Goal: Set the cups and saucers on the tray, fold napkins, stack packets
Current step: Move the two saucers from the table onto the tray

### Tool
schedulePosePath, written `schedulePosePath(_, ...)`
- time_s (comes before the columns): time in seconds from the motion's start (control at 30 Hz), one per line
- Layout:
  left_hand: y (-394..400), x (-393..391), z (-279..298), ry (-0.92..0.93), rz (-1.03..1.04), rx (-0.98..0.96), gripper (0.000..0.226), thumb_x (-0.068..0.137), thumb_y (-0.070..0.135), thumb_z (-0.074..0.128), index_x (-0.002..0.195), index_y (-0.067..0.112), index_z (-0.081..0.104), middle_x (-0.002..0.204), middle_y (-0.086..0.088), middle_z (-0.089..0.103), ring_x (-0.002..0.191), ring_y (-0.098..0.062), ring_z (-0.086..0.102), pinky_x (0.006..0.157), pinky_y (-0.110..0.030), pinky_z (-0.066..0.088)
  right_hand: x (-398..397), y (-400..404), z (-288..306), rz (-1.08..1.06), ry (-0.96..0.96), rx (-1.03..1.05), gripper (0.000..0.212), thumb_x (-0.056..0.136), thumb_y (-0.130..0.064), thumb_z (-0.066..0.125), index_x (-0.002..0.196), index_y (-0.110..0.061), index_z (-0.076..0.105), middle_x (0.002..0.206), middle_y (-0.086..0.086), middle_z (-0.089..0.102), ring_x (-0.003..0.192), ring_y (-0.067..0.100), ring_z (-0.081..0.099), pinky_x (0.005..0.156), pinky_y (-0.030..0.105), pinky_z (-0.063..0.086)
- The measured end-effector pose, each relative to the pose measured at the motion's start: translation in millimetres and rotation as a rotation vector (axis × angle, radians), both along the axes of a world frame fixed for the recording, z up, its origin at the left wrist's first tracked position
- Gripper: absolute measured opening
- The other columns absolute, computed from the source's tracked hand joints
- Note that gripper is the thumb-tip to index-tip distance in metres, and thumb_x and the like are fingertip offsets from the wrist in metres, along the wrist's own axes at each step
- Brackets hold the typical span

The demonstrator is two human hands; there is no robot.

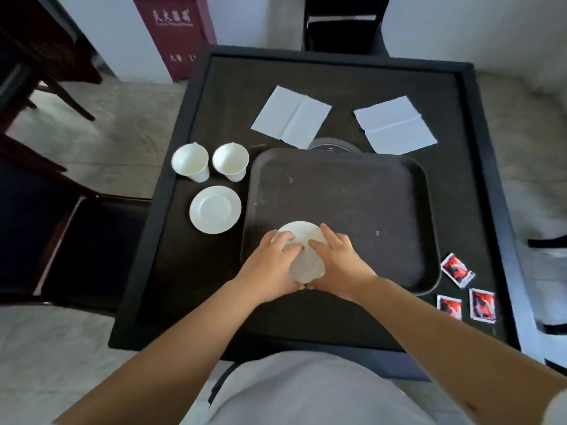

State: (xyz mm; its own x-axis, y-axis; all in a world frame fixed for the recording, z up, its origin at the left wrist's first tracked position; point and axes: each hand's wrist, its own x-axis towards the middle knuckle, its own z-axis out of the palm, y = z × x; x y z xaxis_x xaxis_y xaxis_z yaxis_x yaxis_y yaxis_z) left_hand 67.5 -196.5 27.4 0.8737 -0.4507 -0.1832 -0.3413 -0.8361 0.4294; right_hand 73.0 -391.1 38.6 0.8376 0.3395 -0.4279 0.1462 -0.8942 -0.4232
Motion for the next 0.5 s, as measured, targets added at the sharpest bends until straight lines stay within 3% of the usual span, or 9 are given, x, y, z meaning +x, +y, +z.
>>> schedulePosePath(0.33, -98, 68, -23, 0.029, -0.148, 0.024, 0.077, 0.072, 0.061, 0.073, 0.131, 0.019, 0.05, 0.144, 0.0, 0.025, 0.138, -0.026, 0.016, 0.103, -0.047, 0.041, 39, -94, -20, -0.163, -0.028, -0.02, 0.094, 0.069, -0.052, 0.08, 0.146, -0.027, 0.031, 0.161, 0.002, 0.003, 0.14, 0.025, 0.008, 0.104, 0.045, 0.039)
schedulePosePath(0.5, -134, 111, -34, 0.08, -0.184, 0.077, 0.081, 0.073, 0.059, 0.074, 0.136, 0.017, 0.046, 0.15, -0.005, 0.02, 0.141, -0.03, 0.012, 0.106, -0.048, 0.039, 72, -125, -33, -0.248, 0.002, 0.017, 0.098, 0.069, -0.051, 0.08, 0.149, -0.021, 0.032, 0.162, 0.003, 0.003, 0.14, 0.024, 0.008, 0.11, 0.04, 0.029)
